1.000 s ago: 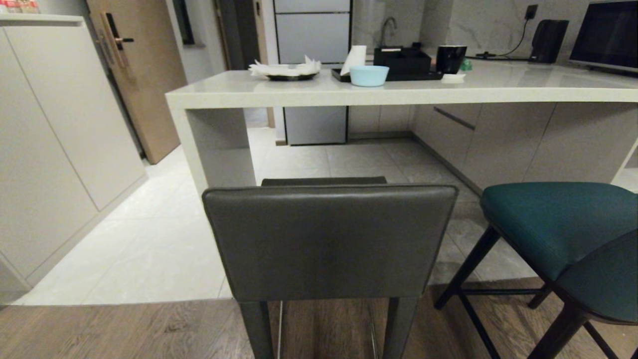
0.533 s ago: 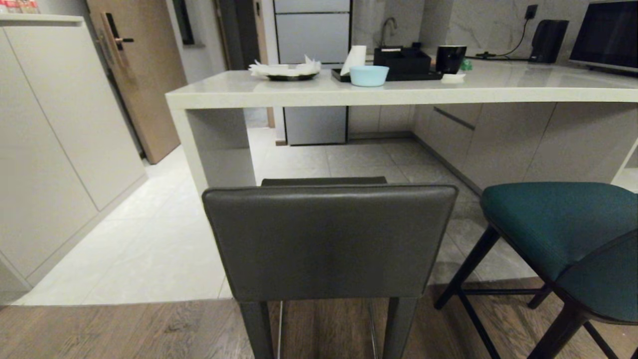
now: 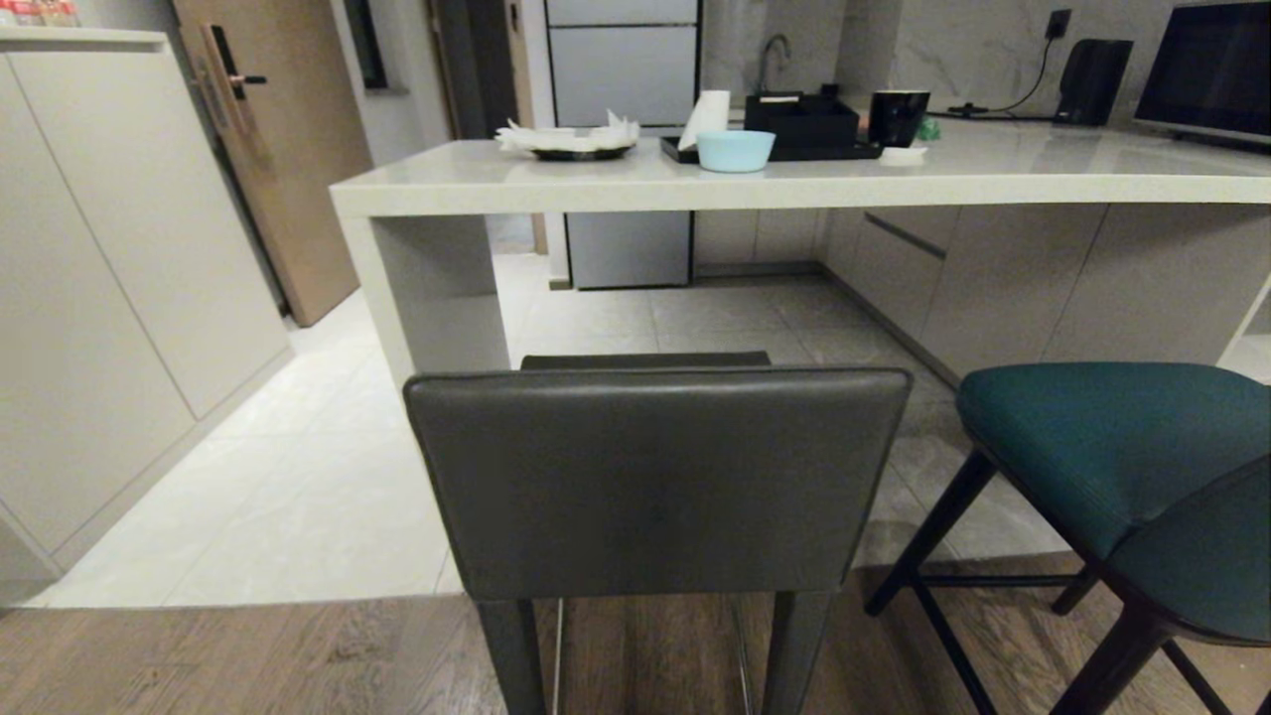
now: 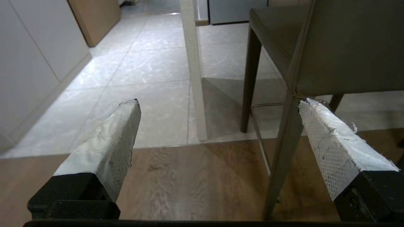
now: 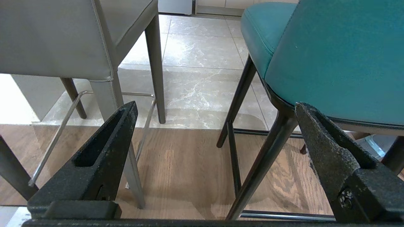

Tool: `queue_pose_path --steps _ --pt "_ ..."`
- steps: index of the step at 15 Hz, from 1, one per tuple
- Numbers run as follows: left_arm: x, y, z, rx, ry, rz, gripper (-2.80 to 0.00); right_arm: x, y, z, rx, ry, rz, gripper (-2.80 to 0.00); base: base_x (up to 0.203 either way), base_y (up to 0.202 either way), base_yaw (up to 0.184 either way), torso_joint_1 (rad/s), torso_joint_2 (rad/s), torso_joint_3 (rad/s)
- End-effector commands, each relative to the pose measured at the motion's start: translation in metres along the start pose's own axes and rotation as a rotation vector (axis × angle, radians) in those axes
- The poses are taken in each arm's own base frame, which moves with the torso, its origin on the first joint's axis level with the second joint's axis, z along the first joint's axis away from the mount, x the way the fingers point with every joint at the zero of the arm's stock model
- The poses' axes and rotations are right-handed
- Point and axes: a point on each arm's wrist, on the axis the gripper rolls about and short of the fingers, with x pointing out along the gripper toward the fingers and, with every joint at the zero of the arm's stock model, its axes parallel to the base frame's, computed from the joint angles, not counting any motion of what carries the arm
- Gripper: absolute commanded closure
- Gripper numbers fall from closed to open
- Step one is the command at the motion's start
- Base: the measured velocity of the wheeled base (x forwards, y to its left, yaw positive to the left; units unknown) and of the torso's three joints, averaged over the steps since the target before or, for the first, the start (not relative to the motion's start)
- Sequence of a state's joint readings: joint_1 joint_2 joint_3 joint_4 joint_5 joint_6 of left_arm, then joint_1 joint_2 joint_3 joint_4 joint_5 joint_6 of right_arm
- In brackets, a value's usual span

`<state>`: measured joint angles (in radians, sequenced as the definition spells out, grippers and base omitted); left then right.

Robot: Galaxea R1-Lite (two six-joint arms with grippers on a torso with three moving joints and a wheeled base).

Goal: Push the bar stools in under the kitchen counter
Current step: Push the blue chair back under the dining table

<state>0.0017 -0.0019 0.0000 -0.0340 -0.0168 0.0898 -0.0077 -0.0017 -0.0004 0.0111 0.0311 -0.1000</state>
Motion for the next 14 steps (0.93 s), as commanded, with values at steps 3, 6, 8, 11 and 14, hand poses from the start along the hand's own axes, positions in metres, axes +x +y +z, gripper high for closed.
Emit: queue_pose_path --steps 3,6,8,11,14 --pt "0.0014 -0.0005 -0.0054 -0.004 0.019 -0.002 -2.80 0.0002 0.0000 -0.0004 -0.005 0.005 -0.002 -2.80 0.000 0.000 0.000 0.000 0.00 0.000" --pt "0.0014 -0.0004 -0.0054 -0.007 0.019 0.001 -2.80 0.0003 0.0000 -0.0008 -0.015 0.007 -0.001 -2.80 0.000 0.000 0.000 0.000 0.00 0.000" --pt "0.0014 -0.0004 -0.0054 -0.011 0.019 0.001 -2.80 0.0003 0.0000 -0.0008 -0.010 0.007 -0.002 -2.80 0.000 0.000 0.000 0.000 0.00 0.000" --pt "0.0014 -0.0002 -0.0051 -0.065 0.017 0.011 0.00 0.0003 -0.0001 -0.0008 -0.002 0.007 -0.005 0.00 0.000 0.000 0.000 0.000 0.00 0.000" --pt "0.0014 -0.0001 -0.0050 -0.075 0.015 0.013 0.00 0.0003 -0.0003 -0.0007 0.019 0.006 -0.014 0.00 0.000 0.000 0.000 0.000 0.00 0.000"
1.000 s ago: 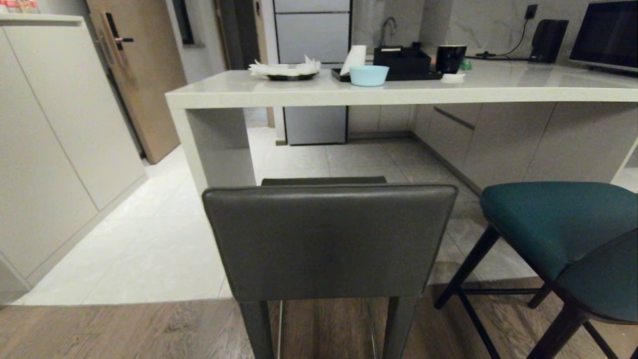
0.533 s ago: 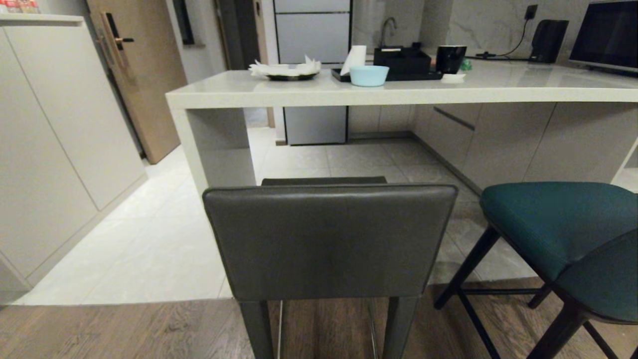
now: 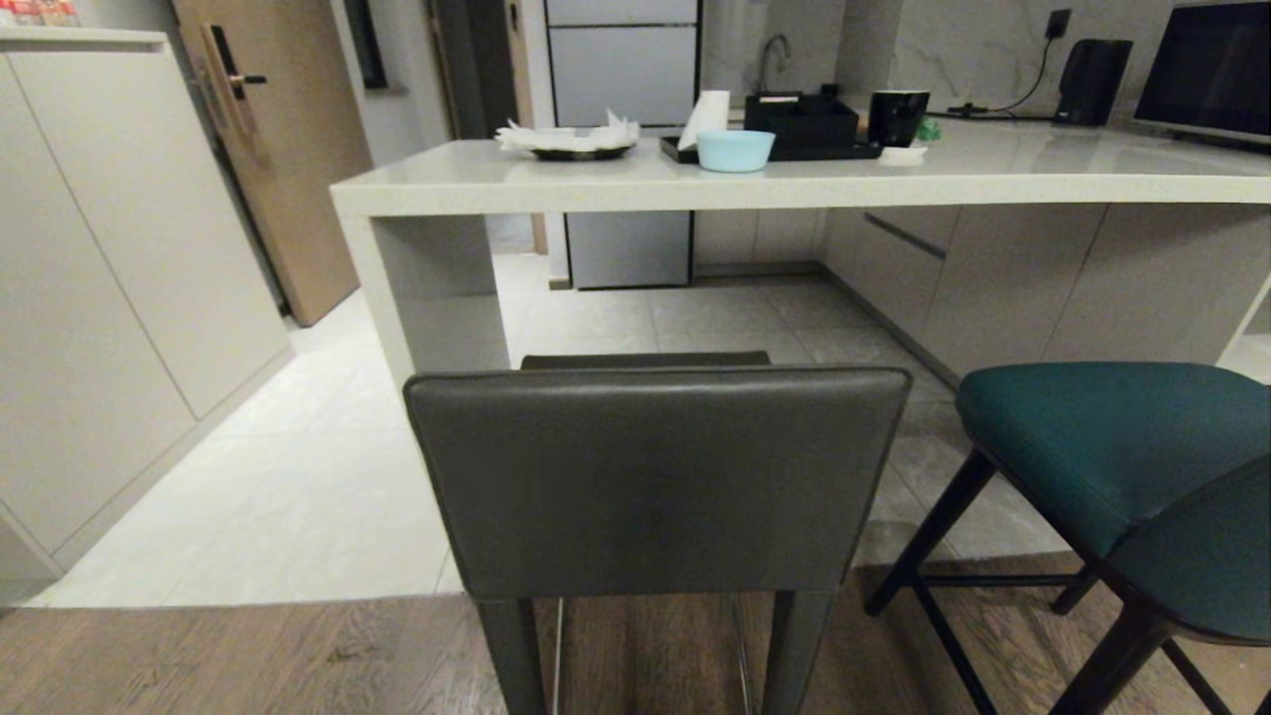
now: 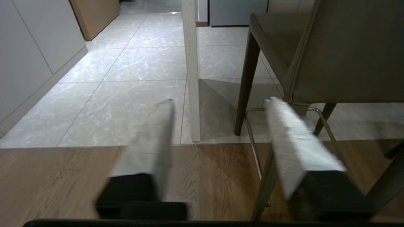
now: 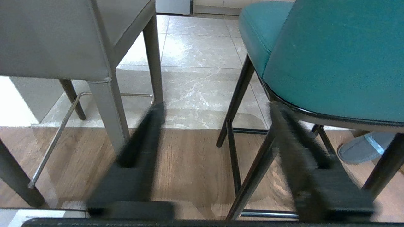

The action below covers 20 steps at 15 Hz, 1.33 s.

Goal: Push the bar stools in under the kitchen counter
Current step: Push the blue chair back under the dining table

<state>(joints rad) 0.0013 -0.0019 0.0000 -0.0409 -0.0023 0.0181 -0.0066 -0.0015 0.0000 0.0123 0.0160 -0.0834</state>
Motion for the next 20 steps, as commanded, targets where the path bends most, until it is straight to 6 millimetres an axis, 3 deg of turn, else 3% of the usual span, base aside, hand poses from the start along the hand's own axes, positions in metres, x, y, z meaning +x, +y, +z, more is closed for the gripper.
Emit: queue_pose_path --steps 1,20 --pt "0.0013 -0.0001 -0.0055 -0.001 0.020 -0.001 0.00 0.0002 0.0000 -0.0004 0.002 0.003 -0.001 0.00 0.000 0.000 0.000 0.000 0.00 0.000" --pt "0.0013 -0.0001 -0.0054 -0.018 0.018 -0.004 0.00 0.0001 0.0001 0.0002 0.012 0.000 0.004 0.00 0.000 0.000 0.000 0.000 0.00 0.000"
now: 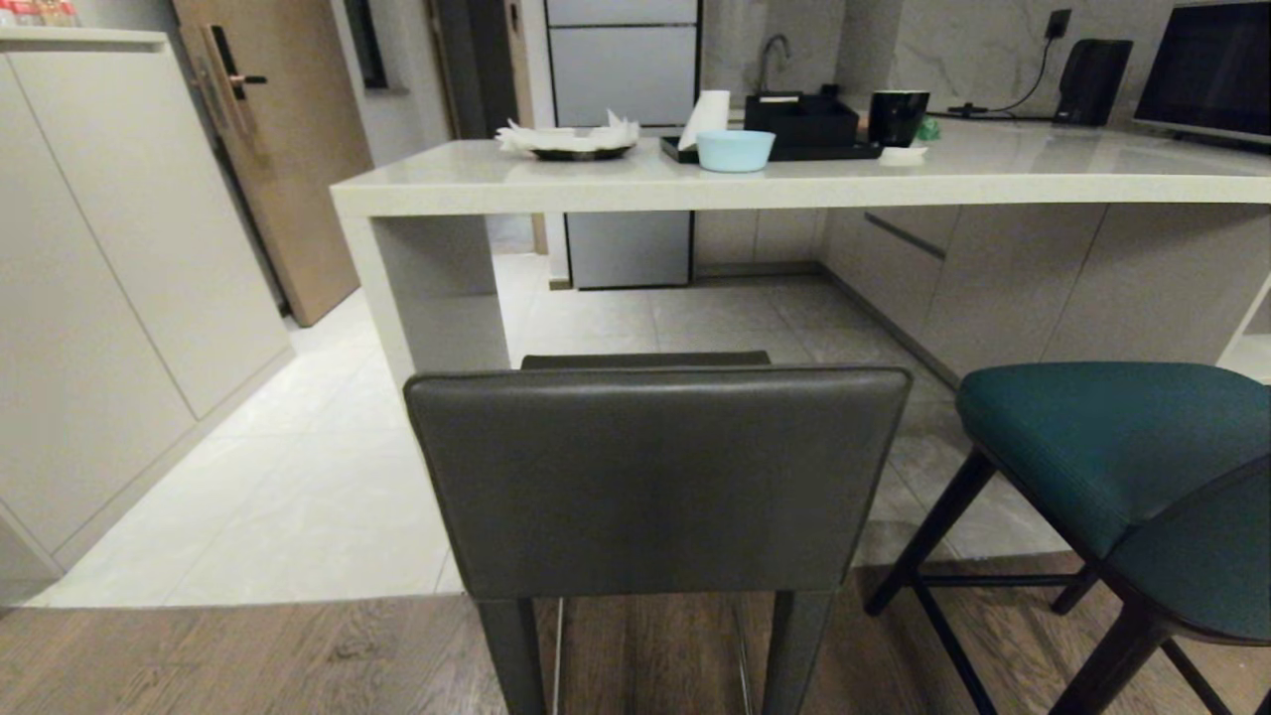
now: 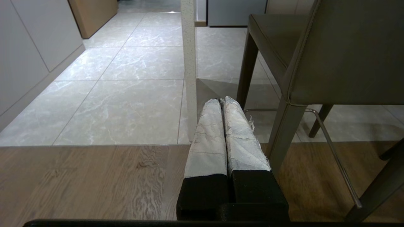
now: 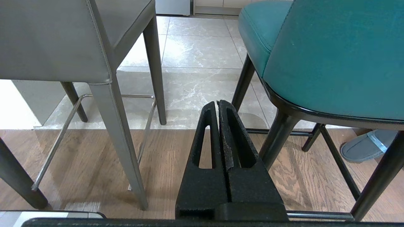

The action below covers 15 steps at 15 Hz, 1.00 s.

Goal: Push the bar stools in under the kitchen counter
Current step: Push the blue chair back under the dining table

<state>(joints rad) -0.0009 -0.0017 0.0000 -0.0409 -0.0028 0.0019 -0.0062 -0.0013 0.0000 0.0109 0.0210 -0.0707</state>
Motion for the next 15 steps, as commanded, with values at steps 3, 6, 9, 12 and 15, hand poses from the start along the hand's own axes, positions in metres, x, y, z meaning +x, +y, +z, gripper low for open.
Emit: queue_pose_path --steps 3,6,9,12,15 --pt "0.0013 0.0000 -0.0054 -0.007 0.018 -0.001 0.00 0.0001 0.0000 0.0000 0.000 0.001 0.001 0.00 0.000 0.000 0.000 0.000 0.00 0.000" --pt "0.0013 0.0000 -0.0054 -0.007 0.018 -0.001 0.00 0.0001 0.0000 0.0000 0.002 0.001 0.001 0.00 0.000 0.000 0.000 0.000 0.00 0.000" --pt "0.0013 0.0000 -0.0054 -0.007 0.018 -0.001 0.00 0.0001 0.0000 0.0001 0.005 0.001 0.001 0.00 0.000 0.000 0.000 0.000 0.00 0.000" --pt "0.0013 0.0000 -0.0054 -0.007 0.018 -0.001 0.00 0.0001 0.0000 0.0001 0.006 0.000 0.002 0.00 0.000 0.000 0.000 0.000 0.00 0.000" --pt "0.0013 0.0000 -0.0054 -0.007 0.018 -0.001 0.00 0.0001 0.0000 0.0001 0.005 0.000 0.000 0.00 0.000 0.000 0.000 0.000 0.00 0.000"
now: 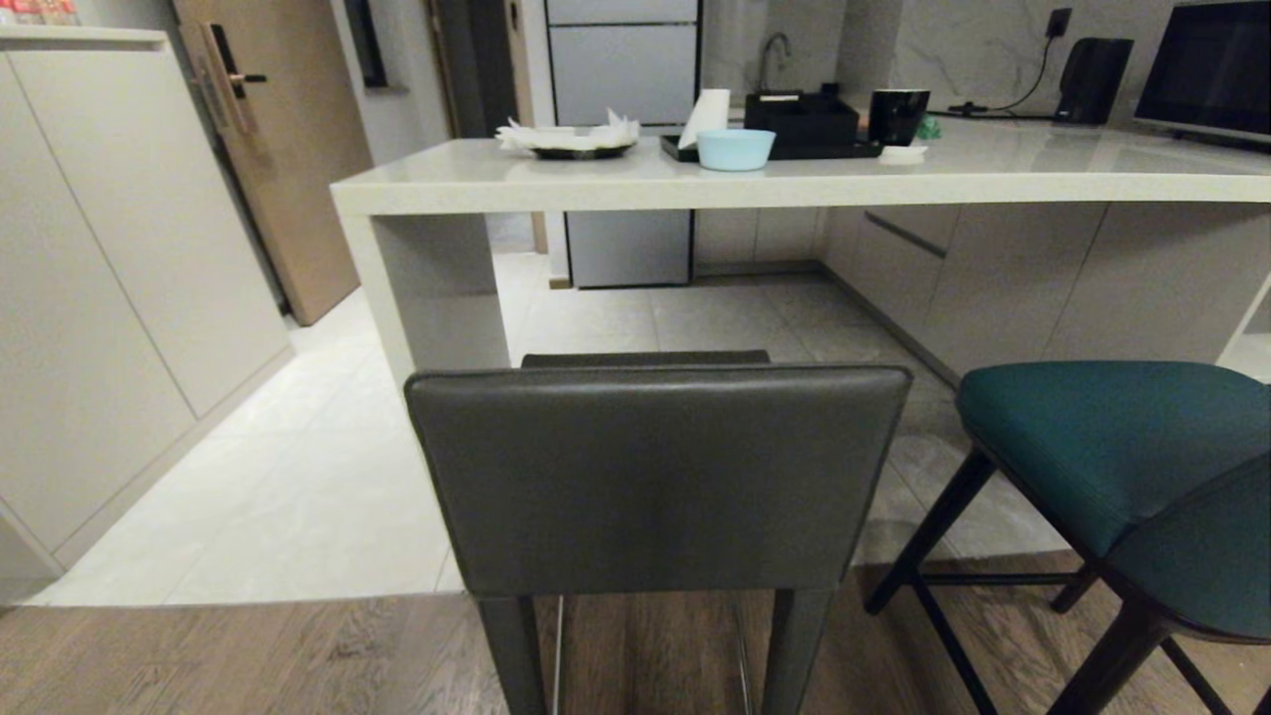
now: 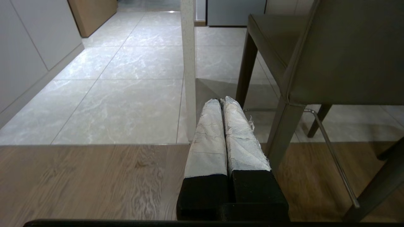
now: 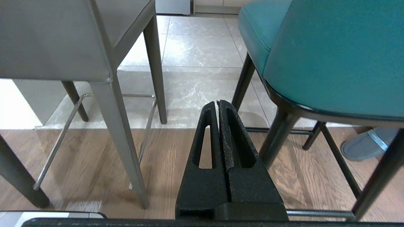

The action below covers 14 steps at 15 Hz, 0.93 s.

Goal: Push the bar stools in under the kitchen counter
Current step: Push the blue chair back under the dining table

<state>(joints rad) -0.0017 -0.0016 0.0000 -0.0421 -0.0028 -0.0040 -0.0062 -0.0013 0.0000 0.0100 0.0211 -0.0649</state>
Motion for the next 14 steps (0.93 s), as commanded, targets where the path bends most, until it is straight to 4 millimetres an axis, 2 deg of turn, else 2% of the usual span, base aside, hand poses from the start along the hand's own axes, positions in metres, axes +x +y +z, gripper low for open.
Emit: queue_pose_path --steps 1,7,14 --pt "0.0013 0.0000 -0.0055 -0.001 0.019 0.000 0.00 0.0001 0.0000 0.0000 -0.001 0.002 0.001 0.00 -0.068 0.000 0.000 0.010 0.01 -0.002" --pt "0.0013 0.0000 -0.0055 -0.001 0.019 0.000 0.00 0.0001 0.0000 0.0001 -0.001 0.001 0.000 0.00 -0.180 0.000 -0.002 0.002 0.00 0.004" --pt "0.0013 0.0000 -0.0055 -0.001 0.019 0.001 0.00 0.0001 0.0000 0.0000 -0.001 0.002 0.001 0.00 0.000 0.000 0.000 0.000 0.00 0.000"
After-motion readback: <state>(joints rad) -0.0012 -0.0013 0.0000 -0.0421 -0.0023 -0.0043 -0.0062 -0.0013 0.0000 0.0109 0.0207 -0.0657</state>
